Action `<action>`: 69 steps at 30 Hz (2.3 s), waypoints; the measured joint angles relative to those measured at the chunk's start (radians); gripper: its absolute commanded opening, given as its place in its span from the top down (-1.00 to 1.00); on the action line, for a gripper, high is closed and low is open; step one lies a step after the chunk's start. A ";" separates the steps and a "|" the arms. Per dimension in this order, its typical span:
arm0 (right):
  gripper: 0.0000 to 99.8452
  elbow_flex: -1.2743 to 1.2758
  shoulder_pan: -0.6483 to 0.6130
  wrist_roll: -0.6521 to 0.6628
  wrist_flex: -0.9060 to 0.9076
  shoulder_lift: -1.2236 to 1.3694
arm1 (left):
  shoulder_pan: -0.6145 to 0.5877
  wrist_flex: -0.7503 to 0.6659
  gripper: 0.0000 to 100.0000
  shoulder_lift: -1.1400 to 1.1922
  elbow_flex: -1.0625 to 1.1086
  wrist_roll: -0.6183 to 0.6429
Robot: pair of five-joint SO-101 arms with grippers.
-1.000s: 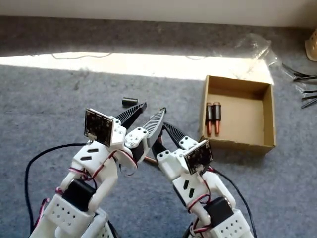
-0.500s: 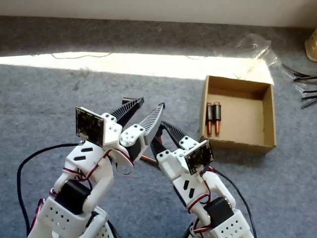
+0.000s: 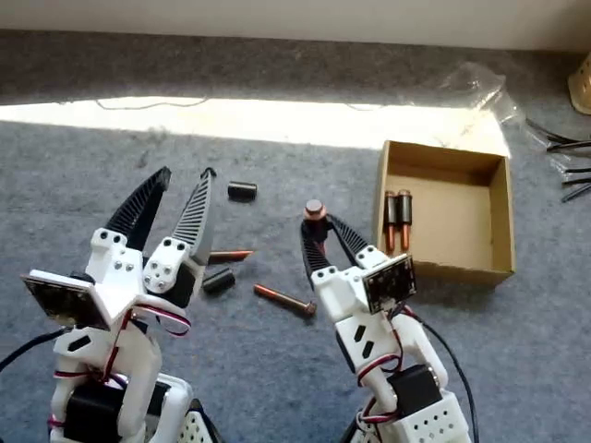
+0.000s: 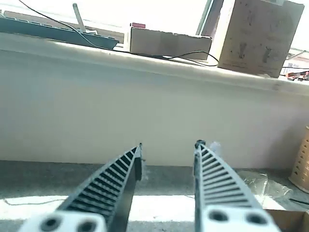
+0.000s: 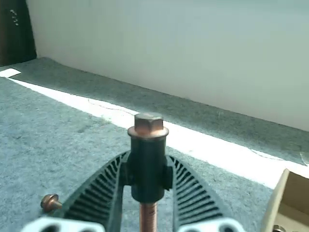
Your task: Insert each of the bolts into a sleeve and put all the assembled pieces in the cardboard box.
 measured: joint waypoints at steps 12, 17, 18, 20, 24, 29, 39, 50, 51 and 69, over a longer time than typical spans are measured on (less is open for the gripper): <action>0.99 0.000 0.210 0.000 0.144 0.000 | -0.164 0.075 0.66 -0.072 0.095 -0.044; 0.99 -0.058 0.310 0.000 0.338 0.000 | -0.265 0.117 0.66 -0.071 0.149 -0.044; 0.99 -0.089 0.327 0.000 0.377 0.000 | -0.275 0.117 0.66 -0.071 0.169 -0.044; 0.99 -0.163 0.361 0.000 0.442 0.000 | -0.284 0.118 0.66 -0.072 0.210 -0.044; 0.99 -0.350 0.402 0.000 0.542 0.077 | -0.284 0.118 0.66 -0.071 0.292 -0.044; 0.99 -0.606 0.408 0.044 0.577 0.370 | -0.292 0.118 0.66 -0.071 0.410 -0.044; 0.99 -0.914 0.526 0.100 0.520 1.091 | -0.292 0.118 0.88 -0.069 0.479 -0.044; 0.99 -1.201 0.600 0.100 0.445 1.688 | -0.292 0.118 0.97 -0.069 0.482 -0.044; 0.99 -1.229 0.598 0.100 0.443 1.734 | -0.292 0.118 0.97 -0.069 0.482 -0.044; 0.66 -1.428 0.606 0.100 0.443 2.064 | -0.292 0.118 0.97 -0.069 0.491 -0.044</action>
